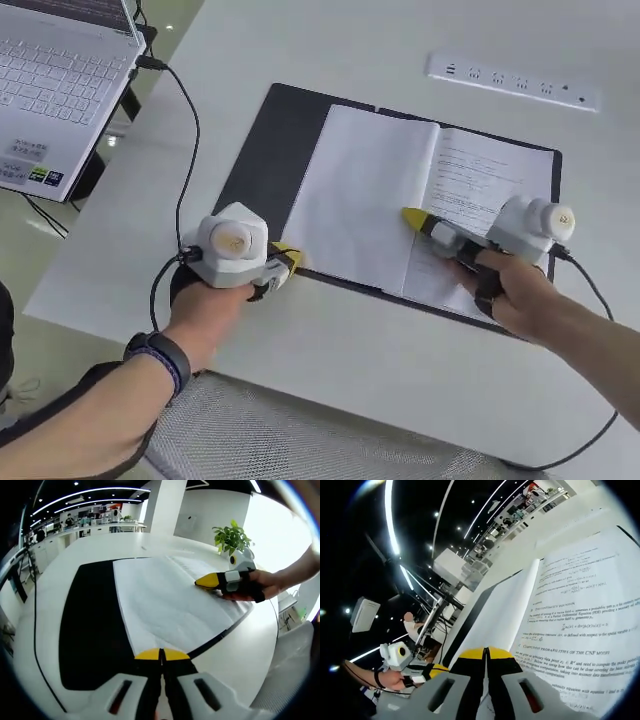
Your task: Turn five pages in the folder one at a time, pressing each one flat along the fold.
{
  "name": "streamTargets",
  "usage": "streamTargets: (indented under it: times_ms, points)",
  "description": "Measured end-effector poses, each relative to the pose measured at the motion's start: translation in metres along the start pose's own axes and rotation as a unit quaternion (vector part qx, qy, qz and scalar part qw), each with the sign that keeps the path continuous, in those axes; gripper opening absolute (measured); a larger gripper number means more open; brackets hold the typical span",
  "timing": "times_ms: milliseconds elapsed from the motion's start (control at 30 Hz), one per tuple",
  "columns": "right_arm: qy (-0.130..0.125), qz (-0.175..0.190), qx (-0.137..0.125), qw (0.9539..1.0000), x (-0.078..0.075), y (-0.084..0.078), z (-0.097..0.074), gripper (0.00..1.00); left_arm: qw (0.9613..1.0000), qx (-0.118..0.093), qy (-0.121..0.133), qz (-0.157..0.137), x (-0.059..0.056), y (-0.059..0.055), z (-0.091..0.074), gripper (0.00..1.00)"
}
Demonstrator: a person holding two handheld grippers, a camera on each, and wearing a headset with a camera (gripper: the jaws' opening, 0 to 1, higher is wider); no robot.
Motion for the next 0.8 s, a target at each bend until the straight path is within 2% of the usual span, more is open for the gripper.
streamTargets:
  times_ms: [267, 433, 600, 800]
  points:
    - [0.004, 0.019, -0.003, 0.9998, 0.011, -0.022, -0.01, 0.0, 1.0, 0.0, -0.001, 0.0, 0.002, -0.001, 0.003, 0.0]
    - [0.01, 0.014, 0.014, 0.9997, 0.018, -0.036, -0.016, 0.0, 1.0, 0.0, -0.001, 0.002, 0.005, -0.003, 0.005, 0.0]
    - [0.012, 0.017, 0.021, 0.9996, 0.023, -0.047, -0.024, 0.0, 1.0, -0.001, -0.001, 0.003, 0.005, -0.004, 0.006, 0.0]
    - [0.017, 0.013, 0.038, 0.999, 0.02, -0.057, -0.03, 0.0, 1.0, -0.001, 0.0, 0.005, 0.006, -0.004, 0.007, 0.0]
Point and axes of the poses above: the centre of the closed fingertips' face, and the gripper's own axes: z roughly forward along the fingers, x roughly to its left, y roughly out of its top, the point moved 1 cm from there along -z, roughly backward along the fingers, and after that the axes turned 1 degree about -x, right-handed, at the moved point
